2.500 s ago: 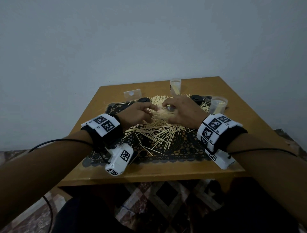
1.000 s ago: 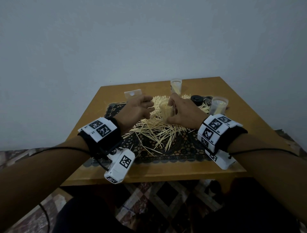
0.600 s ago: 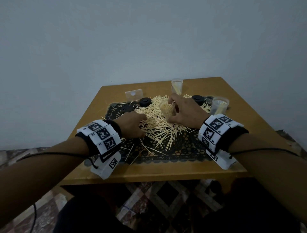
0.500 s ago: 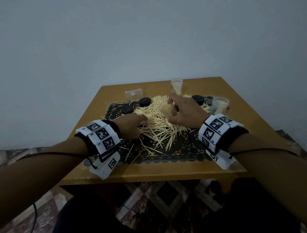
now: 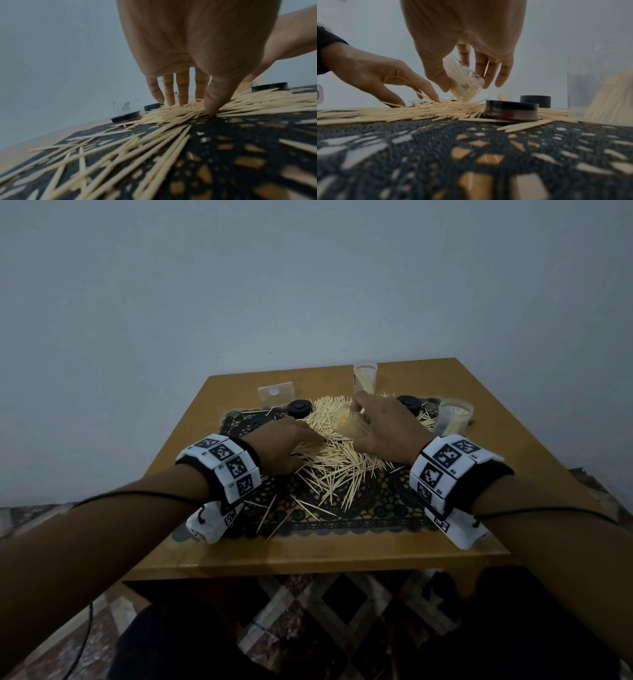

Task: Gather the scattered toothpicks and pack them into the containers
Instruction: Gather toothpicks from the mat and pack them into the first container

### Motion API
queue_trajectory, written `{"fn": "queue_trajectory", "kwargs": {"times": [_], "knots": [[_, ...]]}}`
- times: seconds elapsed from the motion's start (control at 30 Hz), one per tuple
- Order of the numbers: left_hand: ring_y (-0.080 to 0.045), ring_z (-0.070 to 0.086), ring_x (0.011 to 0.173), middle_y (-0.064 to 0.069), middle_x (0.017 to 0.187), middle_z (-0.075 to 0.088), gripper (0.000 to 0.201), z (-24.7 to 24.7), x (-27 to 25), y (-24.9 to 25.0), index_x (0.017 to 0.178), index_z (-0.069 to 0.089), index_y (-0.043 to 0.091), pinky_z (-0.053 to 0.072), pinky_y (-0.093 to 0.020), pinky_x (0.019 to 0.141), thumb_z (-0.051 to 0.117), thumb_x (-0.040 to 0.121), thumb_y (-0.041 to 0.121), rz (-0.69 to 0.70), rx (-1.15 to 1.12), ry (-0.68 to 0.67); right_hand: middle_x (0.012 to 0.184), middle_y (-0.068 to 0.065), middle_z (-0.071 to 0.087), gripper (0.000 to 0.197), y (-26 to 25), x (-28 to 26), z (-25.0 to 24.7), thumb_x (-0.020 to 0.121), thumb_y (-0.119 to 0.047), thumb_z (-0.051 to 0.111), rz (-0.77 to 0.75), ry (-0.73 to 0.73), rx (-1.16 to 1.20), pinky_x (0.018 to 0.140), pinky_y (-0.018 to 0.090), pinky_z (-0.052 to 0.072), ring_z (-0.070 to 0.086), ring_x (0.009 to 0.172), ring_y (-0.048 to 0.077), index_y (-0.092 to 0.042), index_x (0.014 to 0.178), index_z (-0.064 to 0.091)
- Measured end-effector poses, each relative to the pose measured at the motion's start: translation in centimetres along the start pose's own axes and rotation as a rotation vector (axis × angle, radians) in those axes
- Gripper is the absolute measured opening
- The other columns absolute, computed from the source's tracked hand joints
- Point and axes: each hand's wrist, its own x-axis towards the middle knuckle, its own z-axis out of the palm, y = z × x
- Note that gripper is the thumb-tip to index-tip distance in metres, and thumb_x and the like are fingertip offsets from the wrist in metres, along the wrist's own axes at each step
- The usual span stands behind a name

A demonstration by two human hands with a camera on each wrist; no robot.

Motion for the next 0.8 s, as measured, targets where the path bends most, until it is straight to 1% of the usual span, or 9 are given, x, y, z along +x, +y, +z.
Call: {"fn": "queue_trajectory", "kwargs": {"times": [0.1, 0.17, 0.27, 0.33, 0.43, 0.47, 0.6, 0.8], "knots": [[-0.022, 0.046, 0.121, -0.003, 0.130, 0.055, 0.049, 0.0, 0.4, -0.3, 0.139, 0.048, 0.023, 0.038, -0.034, 0.099, 0.061, 0.092, 0.021, -0.007, 0.022, 0.014, 0.100, 0.007, 0.059, 0.046, 0.0, 0.0, 0.0, 0.071, -0.025, 0.076, -0.002, 0.003, -0.007, 0.071, 0.039, 0.053, 0.057, 0.085, 0.026, -0.017, 0.108, 0.050], [-0.022, 0.046, 0.114, -0.003, 0.123, 0.057, 0.045, 0.2, 0.6, -0.4, 0.138, 0.050, 0.022, 0.038, -0.031, 0.094, 0.060, 0.093, 0.023, -0.006, 0.033, 0.031, 0.099, 0.007, 0.059, 0.046, 0.0, 0.1, 0.0, 0.071, -0.025, 0.075, -0.005, 0.004, -0.008, 0.070, 0.039, 0.054, 0.057, 0.085, 0.026, -0.017, 0.108, 0.050], [-0.019, 0.049, 0.109, -0.002, 0.118, 0.061, 0.040, 0.4, 0.8, -0.7, 0.130, 0.058, 0.018, 0.037, -0.027, 0.090, 0.064, 0.091, 0.027, -0.005, -0.002, 0.058, 0.096, 0.007, 0.059, 0.045, -0.1, 0.1, 0.1, 0.070, -0.024, 0.075, -0.008, -0.003, -0.008, 0.068, 0.038, 0.053, 0.058, 0.083, 0.027, -0.018, 0.106, 0.049], [-0.019, 0.052, 0.106, -0.003, 0.115, 0.063, 0.037, 0.4, 0.9, -0.7, 0.123, 0.063, 0.017, 0.037, -0.025, 0.087, 0.067, 0.088, 0.026, 0.002, -0.023, 0.074, 0.096, 0.007, 0.060, 0.046, -0.2, 0.0, 0.1, 0.069, -0.026, 0.076, -0.009, -0.002, -0.013, 0.070, 0.039, 0.053, 0.058, 0.083, 0.027, -0.019, 0.106, 0.050], [-0.019, 0.054, 0.103, -0.003, 0.111, 0.066, 0.031, 0.4, 1.0, -0.7, 0.119, 0.065, 0.017, 0.036, -0.023, 0.082, 0.066, 0.088, 0.025, 0.011, -0.025, 0.100, 0.098, 0.007, 0.059, 0.046, -0.2, 0.0, 0.1, 0.069, -0.026, 0.077, -0.010, 0.000, -0.009, 0.075, 0.043, 0.054, 0.056, 0.087, 0.027, -0.020, 0.108, 0.052], [-0.019, 0.054, 0.103, -0.003, 0.111, 0.066, 0.031, 0.4, 1.0, -0.6, 0.119, 0.065, 0.018, 0.036, -0.023, 0.081, 0.066, 0.088, 0.024, 0.005, -0.026, 0.098, 0.099, 0.007, 0.059, 0.046, -0.2, 0.0, 0.1, 0.069, -0.027, 0.077, -0.008, -0.001, -0.008, 0.077, 0.045, 0.054, 0.056, 0.088, 0.027, -0.021, 0.108, 0.052], [-0.021, 0.056, 0.104, -0.003, 0.112, 0.067, 0.032, 0.2, 1.2, -0.5, 0.119, 0.065, 0.019, 0.042, -0.031, 0.085, 0.066, 0.088, 0.022, -0.024, -0.028, 0.072, 0.103, 0.007, 0.057, 0.046, -0.2, -0.1, 0.0, 0.069, -0.027, 0.077, 0.004, -0.023, -0.018, 0.083, 0.048, 0.051, 0.054, 0.095, 0.028, -0.022, 0.108, 0.053], [-0.019, 0.064, 0.093, -0.002, 0.100, 0.070, 0.020, 0.0, 1.2, -0.4, 0.106, 0.069, 0.017, 0.048, -0.029, 0.080, 0.067, 0.087, 0.024, -0.026, -0.047, 0.085, 0.108, 0.006, 0.055, 0.046, -0.2, -0.2, -0.2, 0.072, -0.028, 0.077, 0.028, -0.038, -0.031, 0.088, 0.050, 0.049, 0.053, 0.101, 0.028, -0.021, 0.110, 0.053]]}}
